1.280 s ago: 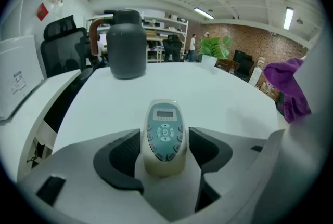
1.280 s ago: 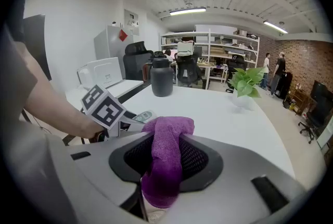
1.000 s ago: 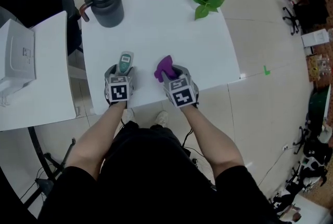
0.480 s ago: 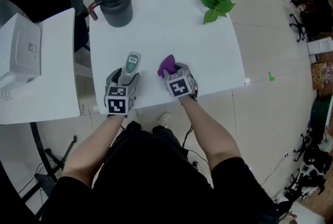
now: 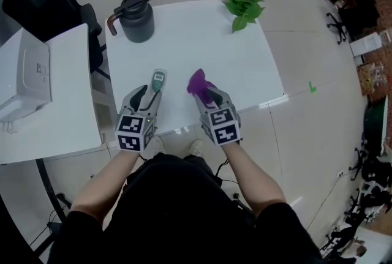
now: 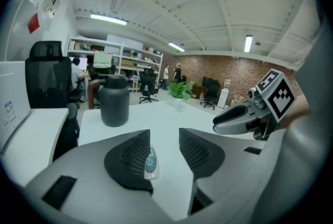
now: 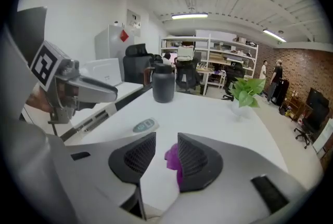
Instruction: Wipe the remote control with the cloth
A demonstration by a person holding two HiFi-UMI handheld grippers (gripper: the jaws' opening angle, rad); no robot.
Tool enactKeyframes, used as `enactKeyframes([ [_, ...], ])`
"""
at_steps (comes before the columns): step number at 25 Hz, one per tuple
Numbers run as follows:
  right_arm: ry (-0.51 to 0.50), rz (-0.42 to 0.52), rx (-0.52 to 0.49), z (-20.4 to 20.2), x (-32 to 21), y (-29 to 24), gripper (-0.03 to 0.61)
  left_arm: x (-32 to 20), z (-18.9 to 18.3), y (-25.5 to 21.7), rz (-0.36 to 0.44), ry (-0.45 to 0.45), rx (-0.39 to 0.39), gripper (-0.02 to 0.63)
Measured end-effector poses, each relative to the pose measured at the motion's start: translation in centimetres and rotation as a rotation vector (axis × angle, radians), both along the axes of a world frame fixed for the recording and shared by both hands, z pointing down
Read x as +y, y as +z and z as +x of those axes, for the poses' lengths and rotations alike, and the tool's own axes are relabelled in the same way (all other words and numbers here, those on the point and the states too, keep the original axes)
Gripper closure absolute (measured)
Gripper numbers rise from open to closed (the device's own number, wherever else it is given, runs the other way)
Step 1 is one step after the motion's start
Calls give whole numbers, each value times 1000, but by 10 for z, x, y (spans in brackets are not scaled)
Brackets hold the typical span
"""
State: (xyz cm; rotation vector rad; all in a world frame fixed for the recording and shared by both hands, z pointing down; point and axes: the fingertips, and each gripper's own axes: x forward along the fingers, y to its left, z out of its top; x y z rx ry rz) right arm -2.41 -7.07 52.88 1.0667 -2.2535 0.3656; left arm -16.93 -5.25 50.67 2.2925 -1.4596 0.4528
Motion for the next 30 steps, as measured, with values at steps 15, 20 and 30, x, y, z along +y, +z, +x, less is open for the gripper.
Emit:
enactKeyframes([
  [15,-40,171,-159,-17,78,-106,563,66,50,-86,216,208,-44,611],
  [20,-83,194,-179,-7,92,-116,563,86,69,-91,228,199,-77,611],
  [30,-112,212,-191,8,115,-116,563,109,92,-98,239,183,-98,611],
])
